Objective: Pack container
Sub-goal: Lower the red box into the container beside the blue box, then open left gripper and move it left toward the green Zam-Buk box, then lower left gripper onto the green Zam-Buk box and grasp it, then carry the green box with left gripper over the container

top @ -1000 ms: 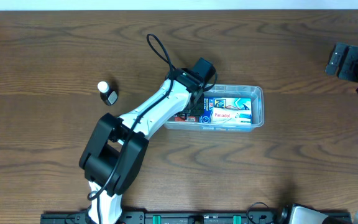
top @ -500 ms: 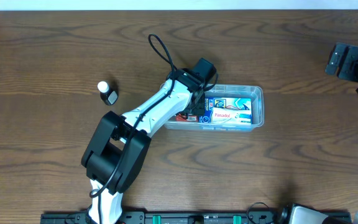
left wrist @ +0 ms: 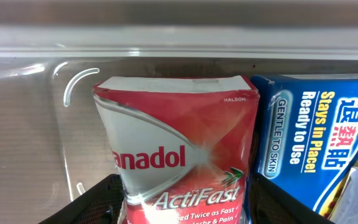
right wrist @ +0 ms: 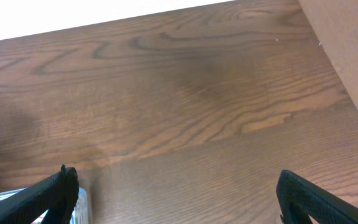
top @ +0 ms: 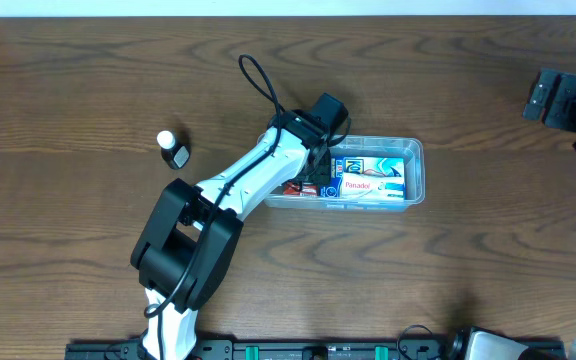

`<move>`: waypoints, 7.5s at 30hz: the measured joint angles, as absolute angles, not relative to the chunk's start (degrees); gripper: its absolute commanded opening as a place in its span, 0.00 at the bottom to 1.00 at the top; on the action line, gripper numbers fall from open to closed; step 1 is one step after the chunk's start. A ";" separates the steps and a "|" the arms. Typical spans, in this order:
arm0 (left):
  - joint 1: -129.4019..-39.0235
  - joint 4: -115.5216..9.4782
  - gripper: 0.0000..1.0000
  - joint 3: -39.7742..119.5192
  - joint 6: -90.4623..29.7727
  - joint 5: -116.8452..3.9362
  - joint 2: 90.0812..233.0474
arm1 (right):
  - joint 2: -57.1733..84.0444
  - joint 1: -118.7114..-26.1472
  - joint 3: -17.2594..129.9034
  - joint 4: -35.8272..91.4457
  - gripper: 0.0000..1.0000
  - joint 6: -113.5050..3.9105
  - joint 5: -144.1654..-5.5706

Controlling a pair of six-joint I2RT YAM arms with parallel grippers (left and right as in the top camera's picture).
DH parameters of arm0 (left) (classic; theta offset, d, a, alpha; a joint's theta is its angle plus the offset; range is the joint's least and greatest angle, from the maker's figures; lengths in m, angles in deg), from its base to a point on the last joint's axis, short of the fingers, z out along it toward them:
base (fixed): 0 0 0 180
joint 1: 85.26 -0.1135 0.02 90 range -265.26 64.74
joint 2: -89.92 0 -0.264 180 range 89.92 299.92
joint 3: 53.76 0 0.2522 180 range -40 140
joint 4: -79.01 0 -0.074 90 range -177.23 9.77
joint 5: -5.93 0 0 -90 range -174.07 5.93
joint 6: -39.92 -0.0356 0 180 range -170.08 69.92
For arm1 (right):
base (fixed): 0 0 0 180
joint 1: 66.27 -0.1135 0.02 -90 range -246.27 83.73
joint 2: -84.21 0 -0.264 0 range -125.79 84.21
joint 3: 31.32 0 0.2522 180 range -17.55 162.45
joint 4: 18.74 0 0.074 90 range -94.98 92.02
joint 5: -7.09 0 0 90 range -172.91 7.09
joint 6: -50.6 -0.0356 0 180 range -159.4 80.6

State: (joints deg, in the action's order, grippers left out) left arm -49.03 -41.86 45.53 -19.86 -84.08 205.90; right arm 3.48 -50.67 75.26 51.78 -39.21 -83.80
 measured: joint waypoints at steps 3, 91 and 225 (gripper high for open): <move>-49.03 -41.86 0.64 45.53 -19.86 -84.08 205.90 | 3.48 -50.67 75.26 51.78 0.99 -39.21 -83.82; -49.91 -38.34 0.19 47.06 -26.77 -84.50 201.07 | 3.48 -50.67 75.26 51.78 0.99 -39.21 -83.82; -78.69 -33.71 0.51 29.62 -37.07 -80.37 193.05 | 3.48 -50.67 75.26 51.78 0.99 -39.21 -83.82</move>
